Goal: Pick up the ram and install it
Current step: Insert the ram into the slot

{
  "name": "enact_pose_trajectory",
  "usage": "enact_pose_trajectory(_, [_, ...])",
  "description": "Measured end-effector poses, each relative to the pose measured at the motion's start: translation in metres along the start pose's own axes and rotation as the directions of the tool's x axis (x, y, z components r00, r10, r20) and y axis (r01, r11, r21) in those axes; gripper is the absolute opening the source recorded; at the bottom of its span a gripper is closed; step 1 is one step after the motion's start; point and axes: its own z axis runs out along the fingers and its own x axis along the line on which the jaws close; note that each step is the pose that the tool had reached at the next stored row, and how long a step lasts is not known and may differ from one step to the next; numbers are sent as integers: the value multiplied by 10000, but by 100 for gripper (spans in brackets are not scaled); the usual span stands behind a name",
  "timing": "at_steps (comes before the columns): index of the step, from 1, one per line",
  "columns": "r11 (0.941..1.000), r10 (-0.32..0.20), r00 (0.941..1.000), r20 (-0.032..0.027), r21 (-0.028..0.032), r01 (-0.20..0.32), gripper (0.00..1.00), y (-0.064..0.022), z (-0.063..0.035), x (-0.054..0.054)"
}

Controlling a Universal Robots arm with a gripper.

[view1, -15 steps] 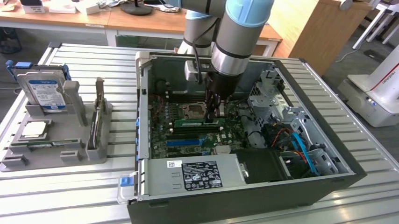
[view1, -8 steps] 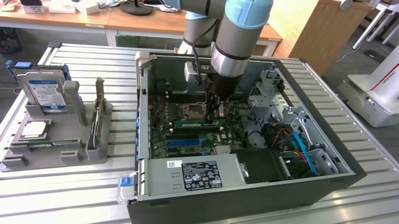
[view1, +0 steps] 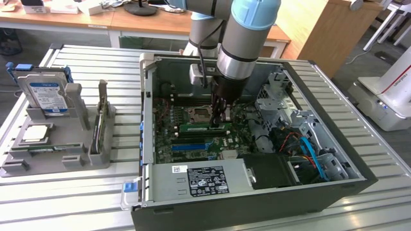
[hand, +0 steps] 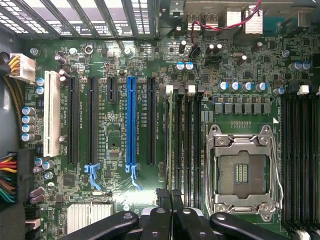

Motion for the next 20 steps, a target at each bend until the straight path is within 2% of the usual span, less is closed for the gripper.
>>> enact_pose_trajectory(20, [10000,0,10000,0,1,0,12,-2,56,0])
